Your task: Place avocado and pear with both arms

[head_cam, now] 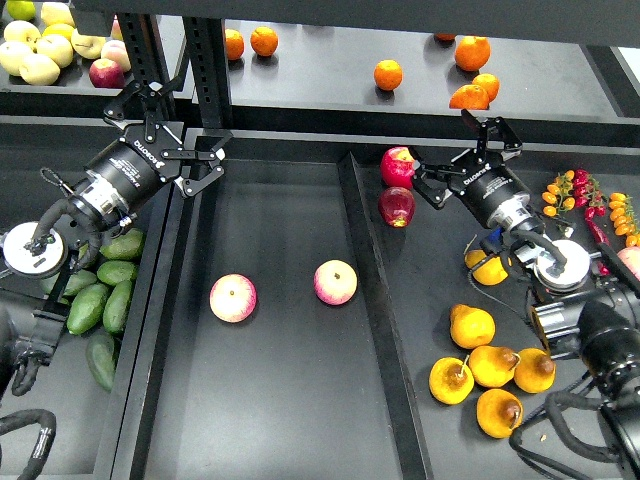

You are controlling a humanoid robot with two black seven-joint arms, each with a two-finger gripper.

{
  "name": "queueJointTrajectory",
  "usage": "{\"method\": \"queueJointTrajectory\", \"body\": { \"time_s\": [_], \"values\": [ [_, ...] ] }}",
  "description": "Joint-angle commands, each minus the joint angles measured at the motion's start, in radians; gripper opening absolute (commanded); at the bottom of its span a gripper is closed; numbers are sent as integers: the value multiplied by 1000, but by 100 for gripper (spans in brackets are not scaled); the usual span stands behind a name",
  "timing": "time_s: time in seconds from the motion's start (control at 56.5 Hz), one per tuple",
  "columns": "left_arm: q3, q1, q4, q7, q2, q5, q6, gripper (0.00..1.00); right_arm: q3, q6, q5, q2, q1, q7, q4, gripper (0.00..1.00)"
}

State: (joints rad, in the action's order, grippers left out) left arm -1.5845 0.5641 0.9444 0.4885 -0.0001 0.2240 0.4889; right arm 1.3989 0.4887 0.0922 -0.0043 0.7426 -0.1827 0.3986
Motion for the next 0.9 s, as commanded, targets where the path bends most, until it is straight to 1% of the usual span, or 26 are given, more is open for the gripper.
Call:
{"method": "queueJointTrajectory", "body": {
  "time_s": [0.0,0.035,0.088,0.141,0.159,0.177,0.248,0.265,0.301,0.354,0.407,0.424,0.477,0.548,0.707,0.884],
  "values": [
    [11,-32,27,-10,0,2,-7,100,52,0,0,4,-26,51,51,100],
    [17,-41,34,-77,0,0,-15,100,61,0,0,4,-37,71,71,100],
    [23,-52,40,-154,0,2,-18,100,74,0,0,4,-51,104,95,100],
    [34,-64,48,-226,0,2,-18,100,83,0,0,4,-66,150,114,100],
    [40,-70,53,-254,0,2,-19,100,84,0,0,4,-72,175,120,100],
    [46,-73,56,-272,0,2,-19,100,86,0,0,4,-77,195,126,100],
    [73,-87,66,-332,0,2,-19,100,88,0,0,4,-92,290,149,100],
    [80,-92,71,-343,0,2,-21,100,86,0,0,4,-97,316,160,100],
    [90,-99,80,-358,0,2,-21,100,86,0,0,4,-107,351,180,100],
    [109,-112,96,-381,0,2,-29,100,84,0,0,4,-121,385,218,100],
    [126,-124,114,-406,0,2,-50,100,81,-1,-2,4,-140,388,268,100],
    [142,-139,138,-435,0,2,-82,100,72,-75,-6,4,-166,388,334,100],
    [153,-148,161,-453,0,2,-108,100,66,-120,-8,4,-190,388,391,100],
    [159,-161,197,-456,0,2,-138,100,60,-156,-17,4,-232,387,460,100],
    [176,-213,287,-456,0,2,-181,100,-29,-165,-123,4,-351,387,591,100],
    [207,-303,352,-453,0,0,-177,100,-118,-167,-158,4,-451,385,683,100]
  ]
}}
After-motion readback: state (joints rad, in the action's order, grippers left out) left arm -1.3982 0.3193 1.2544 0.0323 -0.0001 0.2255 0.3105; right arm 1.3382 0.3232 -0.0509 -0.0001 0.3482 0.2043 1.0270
